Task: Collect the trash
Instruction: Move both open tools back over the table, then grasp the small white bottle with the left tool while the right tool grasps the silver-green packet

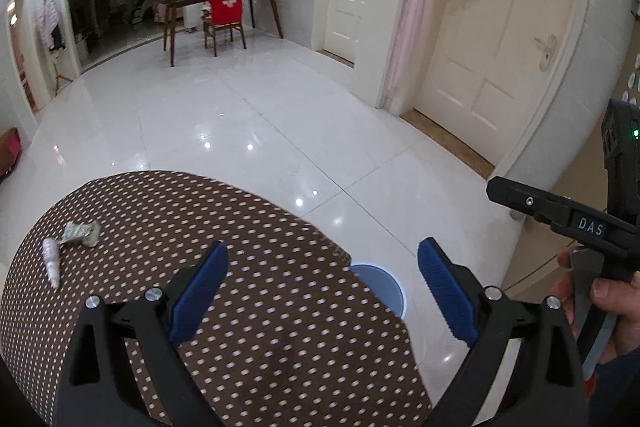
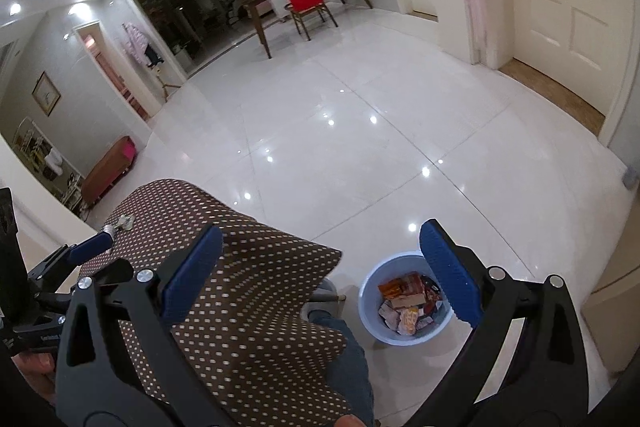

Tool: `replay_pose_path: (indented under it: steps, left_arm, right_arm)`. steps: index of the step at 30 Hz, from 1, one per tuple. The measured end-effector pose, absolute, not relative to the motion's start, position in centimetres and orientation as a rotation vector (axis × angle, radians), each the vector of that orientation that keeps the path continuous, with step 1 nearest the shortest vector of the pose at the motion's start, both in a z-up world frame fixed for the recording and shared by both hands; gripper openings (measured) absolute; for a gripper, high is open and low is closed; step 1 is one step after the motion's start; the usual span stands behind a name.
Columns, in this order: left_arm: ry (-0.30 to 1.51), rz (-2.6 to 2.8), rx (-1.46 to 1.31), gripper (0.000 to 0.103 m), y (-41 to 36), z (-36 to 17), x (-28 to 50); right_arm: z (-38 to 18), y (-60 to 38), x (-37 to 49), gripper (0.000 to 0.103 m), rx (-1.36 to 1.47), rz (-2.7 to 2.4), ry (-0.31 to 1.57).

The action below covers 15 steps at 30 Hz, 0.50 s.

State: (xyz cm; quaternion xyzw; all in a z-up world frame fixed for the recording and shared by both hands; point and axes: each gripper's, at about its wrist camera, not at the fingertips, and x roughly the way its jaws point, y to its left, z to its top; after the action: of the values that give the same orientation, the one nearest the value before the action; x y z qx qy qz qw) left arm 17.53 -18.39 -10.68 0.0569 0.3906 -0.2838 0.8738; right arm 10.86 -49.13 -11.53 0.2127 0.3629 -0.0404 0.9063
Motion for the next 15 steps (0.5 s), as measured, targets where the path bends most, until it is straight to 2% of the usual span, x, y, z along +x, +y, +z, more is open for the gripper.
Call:
replay_pose_path:
  steps: [15]
  left_arm:
    - [0.794, -0.362, -0.046, 0.094, -5.8, -10.9, 20.0]
  right_arm:
    - [-10.2, -38.6, 16.7, 0.097, 0.296, 0.084, 0.783]
